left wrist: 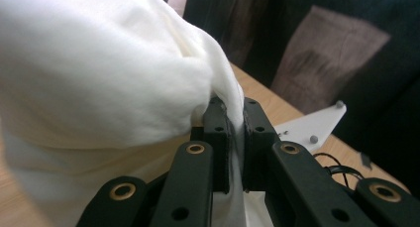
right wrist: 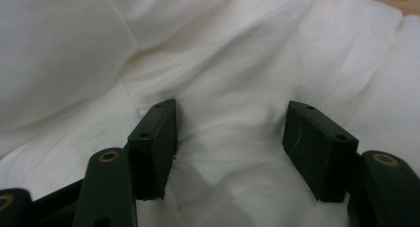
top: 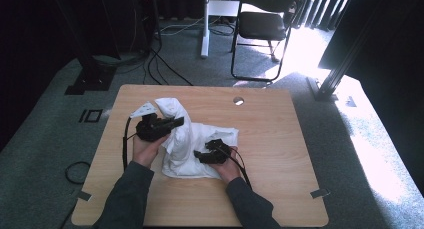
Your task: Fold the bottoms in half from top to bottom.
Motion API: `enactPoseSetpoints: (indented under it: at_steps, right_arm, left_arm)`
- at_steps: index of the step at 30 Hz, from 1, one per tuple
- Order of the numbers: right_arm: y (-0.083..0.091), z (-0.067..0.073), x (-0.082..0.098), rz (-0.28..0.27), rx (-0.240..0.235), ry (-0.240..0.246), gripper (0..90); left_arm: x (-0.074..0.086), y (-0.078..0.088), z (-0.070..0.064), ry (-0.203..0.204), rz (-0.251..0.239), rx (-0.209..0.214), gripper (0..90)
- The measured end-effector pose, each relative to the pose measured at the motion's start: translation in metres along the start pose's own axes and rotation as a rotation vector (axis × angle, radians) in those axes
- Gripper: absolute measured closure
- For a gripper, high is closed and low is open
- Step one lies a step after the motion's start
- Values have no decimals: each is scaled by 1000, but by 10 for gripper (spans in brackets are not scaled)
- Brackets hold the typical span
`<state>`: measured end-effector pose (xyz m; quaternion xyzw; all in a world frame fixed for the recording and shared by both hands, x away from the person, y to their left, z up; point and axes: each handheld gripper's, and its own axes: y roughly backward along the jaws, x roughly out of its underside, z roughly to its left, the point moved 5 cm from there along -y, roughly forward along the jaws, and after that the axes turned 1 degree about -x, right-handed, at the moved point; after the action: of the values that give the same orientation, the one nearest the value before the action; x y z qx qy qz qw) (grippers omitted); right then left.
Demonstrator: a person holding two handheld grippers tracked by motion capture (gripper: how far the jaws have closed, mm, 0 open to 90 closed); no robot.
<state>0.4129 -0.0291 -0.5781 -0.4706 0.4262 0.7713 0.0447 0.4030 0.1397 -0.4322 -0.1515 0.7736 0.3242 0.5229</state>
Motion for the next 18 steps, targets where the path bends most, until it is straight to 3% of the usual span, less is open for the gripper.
enactPoseSetpoints:
  at_steps: [1,2,3,4,5,6,7,8,9,10,12,17,18]
  right_arm:
    - [2,2,-2,3,-1,10,371]
    - [18,2,-7,-31,16,31,362]
    - [18,2,-7,-31,16,31,362]
    - [42,-8,-5,-67,63,43,364]
    - [42,-8,-5,-67,63,43,364]
    - [64,-29,6,-70,146,42,366]
    - [64,-29,6,-70,146,42,366]
    - [70,-44,19,-45,156,-1,365]
    - [70,-44,19,-45,156,-1,365]
    - [67,-56,31,-10,163,-33,362]
    - [60,-58,35,9,158,-36,363]
    - [44,-55,36,30,155,-15,375]
    - [44,-55,36,31,153,-13,375]
  left_arm:
    - [1,-2,-2,-3,6,4,853]
    - [3,-6,-4,-9,14,9,852]
    - [3,-6,-4,-9,14,9,853]
    - [4,-8,-6,-16,21,13,852]
    - [4,-8,-6,-16,21,13,852]
    - [4,-10,-9,-21,26,17,852]
    - [4,-10,-9,-21,26,17,852]
    - [5,-13,-12,-25,33,25,852]
    - [5,-13,-12,-25,33,25,852]
    - [6,-19,-17,-25,39,35,852]
    - [7,-26,-21,-32,52,46,852]
    - [9,-45,-32,-36,81,73,852]
    - [11,-57,-40,-42,98,88,851]
